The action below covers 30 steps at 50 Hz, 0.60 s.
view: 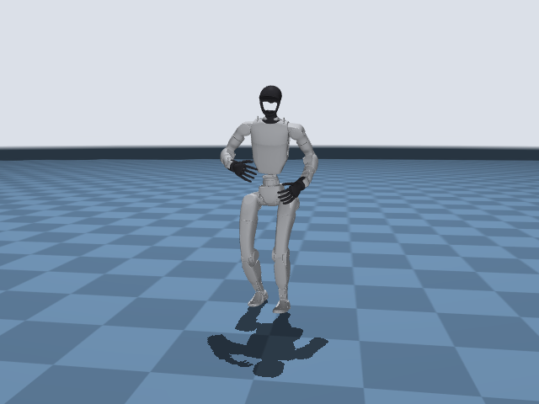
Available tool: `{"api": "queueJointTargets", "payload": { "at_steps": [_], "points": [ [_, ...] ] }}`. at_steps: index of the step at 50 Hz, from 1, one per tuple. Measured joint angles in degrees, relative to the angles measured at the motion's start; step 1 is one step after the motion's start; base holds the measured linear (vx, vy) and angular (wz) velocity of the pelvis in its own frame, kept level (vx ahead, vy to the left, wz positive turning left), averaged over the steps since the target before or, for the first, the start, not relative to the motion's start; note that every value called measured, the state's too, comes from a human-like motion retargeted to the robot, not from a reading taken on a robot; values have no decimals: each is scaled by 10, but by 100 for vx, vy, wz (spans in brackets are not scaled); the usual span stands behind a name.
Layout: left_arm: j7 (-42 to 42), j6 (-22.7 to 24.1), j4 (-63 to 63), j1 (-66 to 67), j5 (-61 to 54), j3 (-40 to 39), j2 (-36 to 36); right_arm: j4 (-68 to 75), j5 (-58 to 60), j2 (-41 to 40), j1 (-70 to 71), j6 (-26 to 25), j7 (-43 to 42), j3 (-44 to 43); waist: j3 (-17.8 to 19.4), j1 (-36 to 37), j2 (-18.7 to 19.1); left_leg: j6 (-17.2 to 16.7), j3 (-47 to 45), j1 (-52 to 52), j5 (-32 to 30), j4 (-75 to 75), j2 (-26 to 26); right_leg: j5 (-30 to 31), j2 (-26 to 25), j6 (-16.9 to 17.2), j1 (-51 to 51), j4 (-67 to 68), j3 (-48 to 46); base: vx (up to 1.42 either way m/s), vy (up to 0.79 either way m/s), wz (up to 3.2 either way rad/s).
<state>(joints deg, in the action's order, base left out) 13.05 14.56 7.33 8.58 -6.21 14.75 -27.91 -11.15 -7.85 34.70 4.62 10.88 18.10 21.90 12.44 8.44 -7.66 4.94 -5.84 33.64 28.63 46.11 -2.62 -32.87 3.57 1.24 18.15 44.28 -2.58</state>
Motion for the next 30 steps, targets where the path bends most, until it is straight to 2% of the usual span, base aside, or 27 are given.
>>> {"api": "queueJointTargets", "payload": {
  "at_steps": [5, 9, 15, 17, 22, 25, 27, 30],
  "points": [
    [-5, 7, -54, -46, 20, 5, -4, 18, 19, 17, -47, -19, 36, 7, 3, -15, 29, 4, 5, -29, 34, 198, 49, 31, -52, -8, 21, -9, 28, -29, 3, -88],
    [-10, 11, -89, -59, 12, 15, -9, 17, 34, 4, -79, -23, 33, -13, -6, -26, 47, -5, 22, -121, 42, 150, 43, 70, -73, 7, 36, -28, 46, -23, 9, -101],
    [-22, 11, -99, -56, 8, 24, -13, 3, 58, -46, -56, -7, -24, -46, 3, -58, 30, 27, 9, -207, 103, -14, -10, 111, -28, 53, 119, 90, 38, -20, 8, -73],
    [-22, 9, -97, -47, 11, 26, -14, -10, 58, -67, -37, 1, -38, -49, 6, -57, 24, 36, 6, -211, 108, -24, -20, 122, -2, 47, 144, 143, 17, -15, 3, -73],
    [-25, 5, -91, -25, 11, 27, -11, -36, 48, -113, 12, 11, -62, -42, -1, -43, 6, 45, 15, -196, 98, -10, -40, 121, 16, 43, 148, 182, -3, -7, -3, -42],
    [-26, 4, -85, -4, 1, 20, -9, -38, 43, -128, 29, 12, -77, -32, -10, -21, 0, 45, 24, -177, 98, 30, -41, 90, 13, 26, 118, 159, -14, 3, -5, -40],
    [-25, 3, -78, 12, -10, 10, -6, -28, 34, -133, 38, 11, -86, -24, -15, -1, 6, 34, 36, -167, 77, 57, -31, 78, -2, 14, 93, 126, -22, 8, -5, -51],
    [-18, 2, -65, 42, -29, 0, 4, -15, 14, -134, 42, 14, -89, -15, -28, 21, 13, 23, 35, -154, 41, 45, -16, 107, -17, 21, 60, 71, -25, 12, -2, -48]
  ]
}}
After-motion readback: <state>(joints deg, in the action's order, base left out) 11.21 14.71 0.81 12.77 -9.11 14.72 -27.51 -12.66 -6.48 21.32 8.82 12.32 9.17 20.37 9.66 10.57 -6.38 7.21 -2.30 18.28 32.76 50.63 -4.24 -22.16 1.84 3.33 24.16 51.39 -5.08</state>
